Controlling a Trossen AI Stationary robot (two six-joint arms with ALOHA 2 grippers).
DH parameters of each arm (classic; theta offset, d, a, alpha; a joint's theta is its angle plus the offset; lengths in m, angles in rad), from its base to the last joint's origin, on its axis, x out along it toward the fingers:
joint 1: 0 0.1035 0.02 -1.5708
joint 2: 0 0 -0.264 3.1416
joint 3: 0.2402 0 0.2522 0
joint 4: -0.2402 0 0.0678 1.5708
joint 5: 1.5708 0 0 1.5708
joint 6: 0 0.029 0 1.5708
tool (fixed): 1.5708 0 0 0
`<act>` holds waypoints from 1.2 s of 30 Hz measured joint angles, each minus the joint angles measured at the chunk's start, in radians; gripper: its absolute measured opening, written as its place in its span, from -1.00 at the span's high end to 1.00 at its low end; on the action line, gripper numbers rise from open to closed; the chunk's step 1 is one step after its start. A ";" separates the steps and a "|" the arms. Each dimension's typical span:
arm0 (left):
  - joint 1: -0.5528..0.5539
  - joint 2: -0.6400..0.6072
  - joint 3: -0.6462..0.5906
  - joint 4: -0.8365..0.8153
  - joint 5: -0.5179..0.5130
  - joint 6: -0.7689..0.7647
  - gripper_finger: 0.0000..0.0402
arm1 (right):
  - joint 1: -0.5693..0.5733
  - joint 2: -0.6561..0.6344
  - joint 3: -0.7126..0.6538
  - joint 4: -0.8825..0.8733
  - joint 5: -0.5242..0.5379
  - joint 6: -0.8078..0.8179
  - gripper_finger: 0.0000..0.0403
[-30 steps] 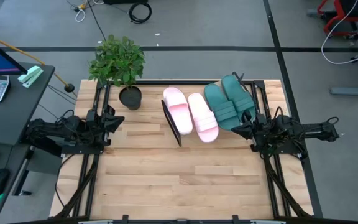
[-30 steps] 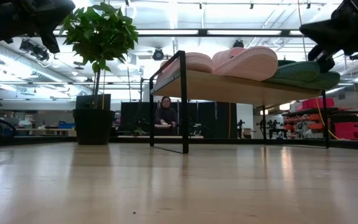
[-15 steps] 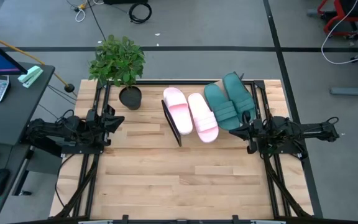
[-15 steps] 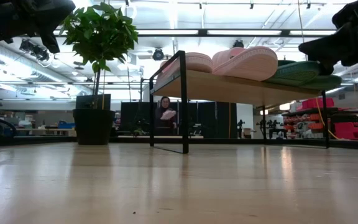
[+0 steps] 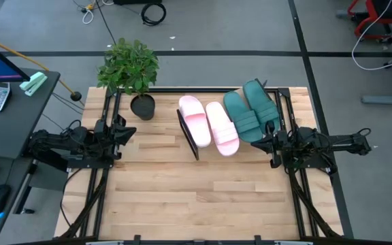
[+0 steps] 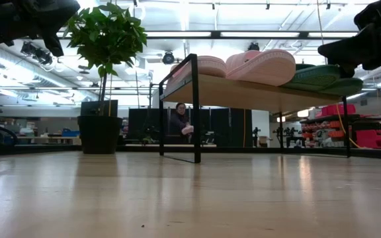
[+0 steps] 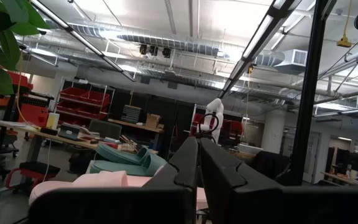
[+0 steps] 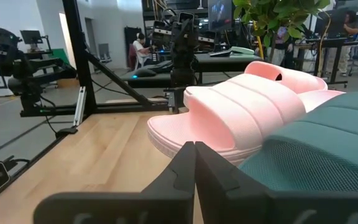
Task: Pick and place slides into the shelf
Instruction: Return to Home Position
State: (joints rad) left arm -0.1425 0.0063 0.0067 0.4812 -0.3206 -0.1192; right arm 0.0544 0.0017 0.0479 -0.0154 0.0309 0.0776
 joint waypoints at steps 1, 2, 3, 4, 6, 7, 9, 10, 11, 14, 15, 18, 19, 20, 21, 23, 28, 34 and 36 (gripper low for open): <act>0.000 0.000 0.000 0.000 0.000 0.000 0.90 | 0.000 0.000 0.000 0.000 -0.001 0.000 0.92; 0.000 0.000 0.000 0.000 0.000 0.000 0.90 | 0.000 0.000 0.000 0.000 -0.001 0.000 0.93; 0.000 0.000 0.000 0.000 0.000 0.001 0.89 | 0.000 0.000 0.000 0.000 -0.001 0.000 0.93; 0.000 0.000 0.000 0.000 0.000 0.000 0.89 | 0.000 0.000 0.000 0.000 -0.001 0.000 0.93; 0.000 0.000 0.000 0.000 0.000 0.000 0.87 | 0.000 0.000 0.000 0.000 -0.002 0.000 0.93; 0.000 0.000 0.000 0.000 0.000 0.001 0.86 | 0.000 0.000 0.000 0.001 -0.002 0.000 0.93; 0.000 0.000 0.000 0.000 0.000 0.000 0.84 | 0.000 0.000 0.000 0.001 -0.002 0.000 0.93; 0.000 0.000 0.000 0.000 0.000 0.000 0.83 | 0.000 0.000 0.000 0.001 -0.002 0.000 0.93; 0.000 0.000 0.000 0.000 0.000 0.001 0.82 | 0.000 0.000 0.000 0.001 -0.002 0.000 0.93; 0.000 0.000 0.000 0.000 0.000 0.000 0.82 | 0.000 0.000 0.000 0.000 -0.002 0.000 0.93; 0.000 0.000 0.000 0.000 0.000 0.000 0.83 | 0.000 0.000 0.000 0.001 -0.002 0.000 0.93; 0.000 0.000 0.000 0.000 0.000 0.000 0.86 | 0.000 0.000 0.000 0.001 -0.002 0.001 0.93; 0.000 0.000 0.000 0.000 0.000 0.000 0.87 | 0.000 0.000 0.000 0.001 -0.002 0.001 0.93; 0.000 0.000 0.000 0.000 0.000 0.001 0.88 | 0.000 0.000 0.000 0.001 -0.002 0.001 0.93; 0.000 0.000 0.000 0.000 0.000 0.001 0.89 | 0.000 0.000 0.000 0.001 -0.002 0.001 0.93; 0.000 0.000 0.000 0.000 0.000 0.000 0.90 | 0.000 0.000 0.000 0.001 -0.002 0.001 0.93; 0.000 0.000 0.000 0.000 0.000 0.000 0.90 | 0.000 0.000 0.000 0.001 -0.002 0.001 0.93; 0.000 0.000 0.000 0.000 0.000 0.001 0.85 | 0.000 0.000 0.000 0.001 -0.002 0.001 0.93; 0.000 0.000 0.000 0.000 0.000 0.000 0.83 | 0.000 0.000 0.000 0.001 -0.002 0.001 0.93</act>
State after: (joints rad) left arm -0.1425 0.0059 0.0067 0.4812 -0.3206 -0.1192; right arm 0.0544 0.0017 0.0479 -0.0147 0.0289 0.0784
